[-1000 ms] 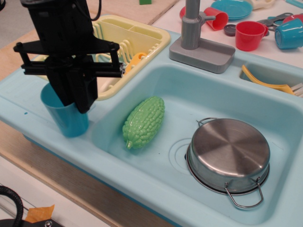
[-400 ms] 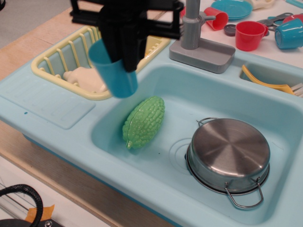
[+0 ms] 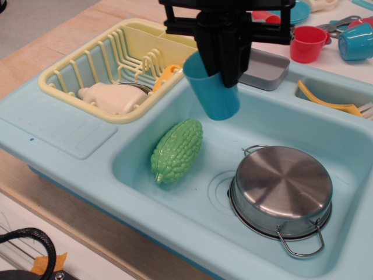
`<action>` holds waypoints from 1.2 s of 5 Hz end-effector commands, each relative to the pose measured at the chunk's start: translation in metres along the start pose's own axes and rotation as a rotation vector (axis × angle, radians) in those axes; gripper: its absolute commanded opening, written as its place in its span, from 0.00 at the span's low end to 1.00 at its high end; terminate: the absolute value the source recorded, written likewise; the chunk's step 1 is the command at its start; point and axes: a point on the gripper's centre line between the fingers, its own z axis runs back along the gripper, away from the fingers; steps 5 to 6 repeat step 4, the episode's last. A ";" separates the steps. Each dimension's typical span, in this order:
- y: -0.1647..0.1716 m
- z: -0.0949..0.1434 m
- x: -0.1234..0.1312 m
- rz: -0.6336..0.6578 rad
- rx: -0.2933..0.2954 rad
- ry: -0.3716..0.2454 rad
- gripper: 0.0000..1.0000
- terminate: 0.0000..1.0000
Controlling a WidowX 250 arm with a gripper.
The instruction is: Put cup from anywhere into sink
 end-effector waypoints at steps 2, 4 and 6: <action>-0.003 0.005 0.009 -0.019 -0.017 -0.037 1.00 0.00; -0.003 0.005 0.009 -0.019 -0.017 -0.037 1.00 1.00; -0.003 0.005 0.009 -0.019 -0.017 -0.037 1.00 1.00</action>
